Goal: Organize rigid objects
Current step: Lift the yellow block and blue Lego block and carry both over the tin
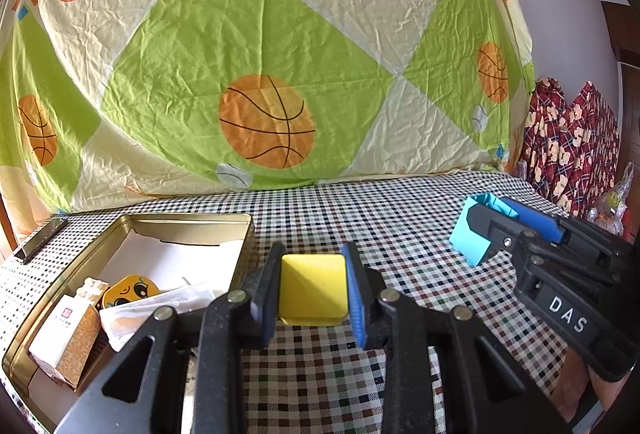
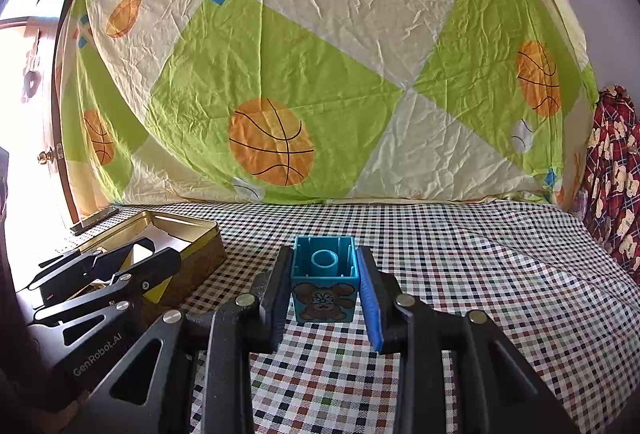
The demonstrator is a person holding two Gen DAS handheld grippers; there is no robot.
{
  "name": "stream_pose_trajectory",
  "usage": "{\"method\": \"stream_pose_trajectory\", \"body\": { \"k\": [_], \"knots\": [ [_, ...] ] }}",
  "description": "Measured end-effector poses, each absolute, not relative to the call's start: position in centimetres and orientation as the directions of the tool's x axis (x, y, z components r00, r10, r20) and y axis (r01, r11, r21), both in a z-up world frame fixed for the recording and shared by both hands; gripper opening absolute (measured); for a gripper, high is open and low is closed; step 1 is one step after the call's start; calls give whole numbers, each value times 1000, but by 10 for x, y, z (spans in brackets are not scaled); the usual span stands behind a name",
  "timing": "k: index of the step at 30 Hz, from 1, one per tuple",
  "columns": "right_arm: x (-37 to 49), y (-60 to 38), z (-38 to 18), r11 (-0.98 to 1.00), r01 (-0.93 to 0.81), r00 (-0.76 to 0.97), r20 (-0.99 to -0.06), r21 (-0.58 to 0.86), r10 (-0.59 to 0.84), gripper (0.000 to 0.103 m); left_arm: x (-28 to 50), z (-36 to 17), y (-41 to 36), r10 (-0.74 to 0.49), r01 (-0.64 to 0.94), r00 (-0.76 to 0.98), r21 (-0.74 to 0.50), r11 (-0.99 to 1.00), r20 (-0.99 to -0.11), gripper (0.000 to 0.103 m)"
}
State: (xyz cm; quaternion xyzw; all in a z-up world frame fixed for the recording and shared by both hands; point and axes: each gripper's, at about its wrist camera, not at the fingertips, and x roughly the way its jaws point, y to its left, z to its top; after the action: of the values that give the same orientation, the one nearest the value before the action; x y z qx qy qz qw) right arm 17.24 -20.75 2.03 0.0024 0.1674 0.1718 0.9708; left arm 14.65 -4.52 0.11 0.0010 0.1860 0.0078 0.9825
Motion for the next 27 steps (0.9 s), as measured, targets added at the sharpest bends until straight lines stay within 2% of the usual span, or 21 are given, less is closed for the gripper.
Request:
{"method": "stream_pose_trajectory", "body": {
  "k": [27],
  "knots": [
    [147, -206, 23, 933, -356, 891, -284, 45, 353, 34, 117, 5, -38, 12, -15, 950, -8, 1000, -313, 27]
  ]
}}
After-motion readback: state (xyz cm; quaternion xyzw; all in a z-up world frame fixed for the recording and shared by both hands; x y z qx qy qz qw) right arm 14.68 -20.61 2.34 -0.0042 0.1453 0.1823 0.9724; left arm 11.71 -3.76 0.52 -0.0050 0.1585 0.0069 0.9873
